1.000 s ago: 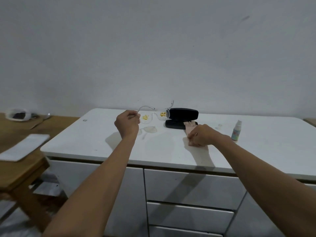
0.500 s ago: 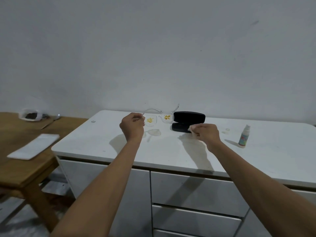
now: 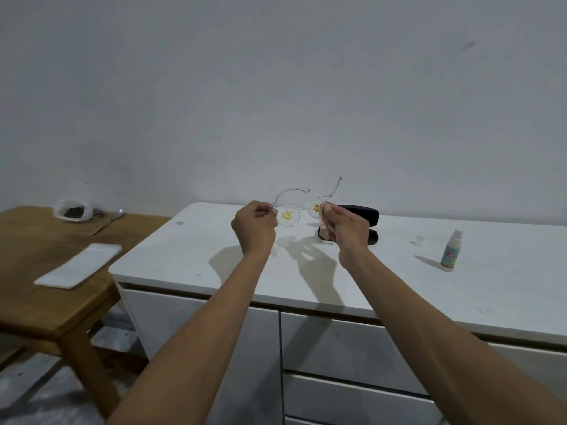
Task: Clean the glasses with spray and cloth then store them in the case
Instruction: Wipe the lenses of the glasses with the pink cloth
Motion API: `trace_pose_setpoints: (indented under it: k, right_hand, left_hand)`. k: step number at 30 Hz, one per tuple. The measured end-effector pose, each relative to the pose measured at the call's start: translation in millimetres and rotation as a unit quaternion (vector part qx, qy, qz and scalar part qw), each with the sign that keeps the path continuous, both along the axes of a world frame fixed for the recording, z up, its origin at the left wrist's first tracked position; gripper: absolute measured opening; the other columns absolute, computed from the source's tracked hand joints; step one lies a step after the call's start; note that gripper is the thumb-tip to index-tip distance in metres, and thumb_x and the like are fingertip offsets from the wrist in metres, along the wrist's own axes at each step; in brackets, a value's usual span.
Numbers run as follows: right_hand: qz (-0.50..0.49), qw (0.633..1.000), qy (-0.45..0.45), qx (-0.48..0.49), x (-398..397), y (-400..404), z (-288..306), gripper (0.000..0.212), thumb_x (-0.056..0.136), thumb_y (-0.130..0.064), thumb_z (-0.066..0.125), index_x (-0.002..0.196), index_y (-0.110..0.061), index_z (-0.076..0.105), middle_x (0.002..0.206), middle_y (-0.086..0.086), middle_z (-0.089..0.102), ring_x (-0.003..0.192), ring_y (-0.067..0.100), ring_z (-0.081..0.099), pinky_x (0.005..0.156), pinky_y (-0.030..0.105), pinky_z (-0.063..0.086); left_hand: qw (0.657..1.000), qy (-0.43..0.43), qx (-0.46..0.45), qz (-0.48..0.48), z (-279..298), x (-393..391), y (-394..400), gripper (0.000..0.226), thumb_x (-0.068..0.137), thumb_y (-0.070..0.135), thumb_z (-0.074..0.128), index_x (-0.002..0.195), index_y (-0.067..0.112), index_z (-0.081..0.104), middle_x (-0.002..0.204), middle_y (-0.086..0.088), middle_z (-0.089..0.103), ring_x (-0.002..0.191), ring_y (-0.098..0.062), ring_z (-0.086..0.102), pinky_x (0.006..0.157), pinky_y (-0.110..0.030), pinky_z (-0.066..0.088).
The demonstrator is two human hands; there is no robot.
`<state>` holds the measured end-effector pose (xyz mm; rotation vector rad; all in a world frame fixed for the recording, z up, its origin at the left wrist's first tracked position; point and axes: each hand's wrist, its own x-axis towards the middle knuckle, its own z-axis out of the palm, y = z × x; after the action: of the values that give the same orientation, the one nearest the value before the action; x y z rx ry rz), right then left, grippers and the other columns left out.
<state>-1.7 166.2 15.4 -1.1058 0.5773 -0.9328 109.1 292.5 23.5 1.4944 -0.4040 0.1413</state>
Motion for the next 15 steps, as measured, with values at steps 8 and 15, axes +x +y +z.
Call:
trace_pose_setpoints:
  k: [8, 15]
  right_hand:
    - [-0.098, 0.994, -0.017, -0.043, 9, 10, 2, 0.006, 0.082, -0.017, 0.085, 0.086, -0.014, 0.082, 0.070, -0.003, 0.072, 0.062, 0.013, 0.064, 0.071, 0.032, 0.060]
    - [-0.104, 0.991, -0.011, -0.087, 8, 10, 4, 0.020, 0.085, -0.029, 0.072, 0.080, -0.012, 0.082, 0.068, 0.010, 0.072, 0.067, 0.024, 0.066, 0.078, 0.045, 0.062]
  left_hand:
    - [0.999, -0.027, -0.005, -0.033, 8, -9, 5, 0.007, 0.080, -0.003, 0.074, 0.079, 0.003, 0.072, 0.067, -0.016, 0.072, 0.057, -0.023, 0.067, 0.072, -0.044, 0.063]
    - [0.999, -0.004, -0.028, -0.032, 10, -11, 7, 0.014, 0.081, -0.001, 0.075, 0.075, 0.010, 0.070, 0.065, -0.011, 0.072, 0.055, -0.019, 0.066, 0.073, -0.043, 0.062]
